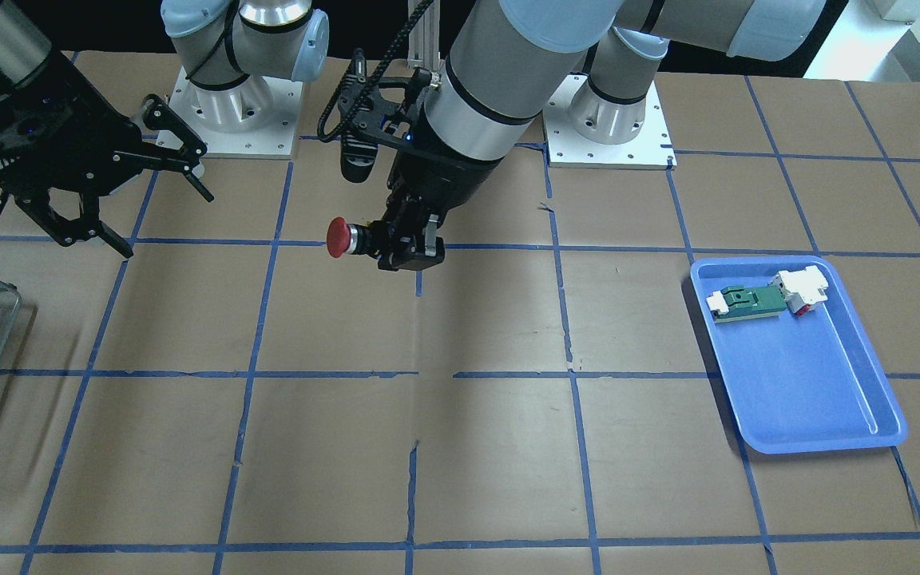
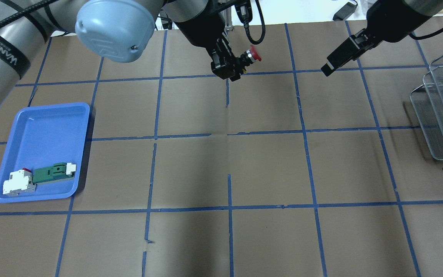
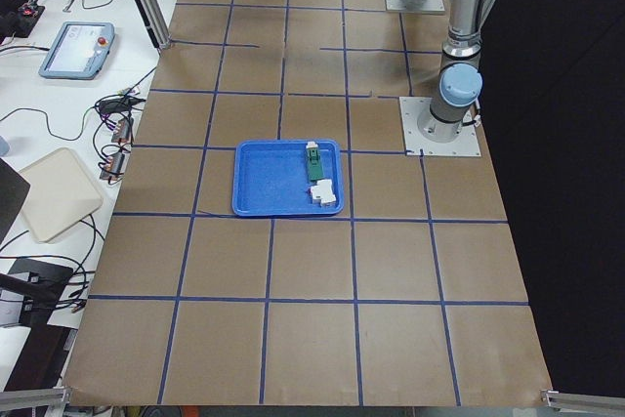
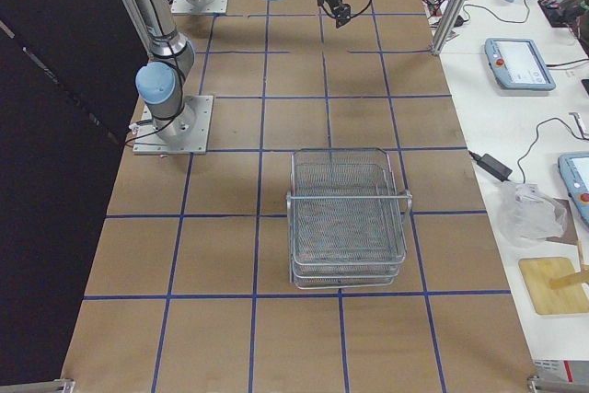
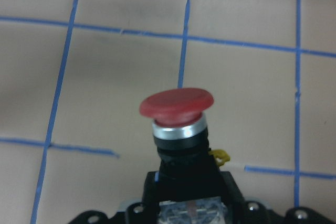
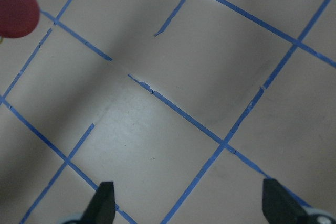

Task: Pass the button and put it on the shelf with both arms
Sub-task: 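Hold the button out with the left gripper while the right gripper approaches it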

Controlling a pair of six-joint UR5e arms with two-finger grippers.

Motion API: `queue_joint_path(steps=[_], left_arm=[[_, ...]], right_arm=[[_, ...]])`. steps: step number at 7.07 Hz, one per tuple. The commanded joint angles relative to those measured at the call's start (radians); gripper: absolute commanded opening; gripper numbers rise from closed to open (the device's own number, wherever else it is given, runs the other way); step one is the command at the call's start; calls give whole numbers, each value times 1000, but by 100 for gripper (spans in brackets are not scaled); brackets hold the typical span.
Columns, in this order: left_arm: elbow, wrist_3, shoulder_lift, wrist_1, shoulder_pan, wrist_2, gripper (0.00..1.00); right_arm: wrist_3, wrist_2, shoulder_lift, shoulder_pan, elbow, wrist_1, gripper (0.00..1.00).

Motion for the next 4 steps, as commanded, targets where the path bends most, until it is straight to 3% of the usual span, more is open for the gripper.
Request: queue_joint_path(steps=[1, 3, 4], left_arm=[[31, -35, -4, 3, -42, -50, 0], [42, -40, 0, 19, -59, -96, 0], [39, -43, 8, 17, -59, -191, 0]], right_arm=[[-327, 73, -36, -8, 7, 48, 96], [-616, 175, -76, -10, 7, 47, 100], [-721, 182, -79, -16, 7, 50, 100]])
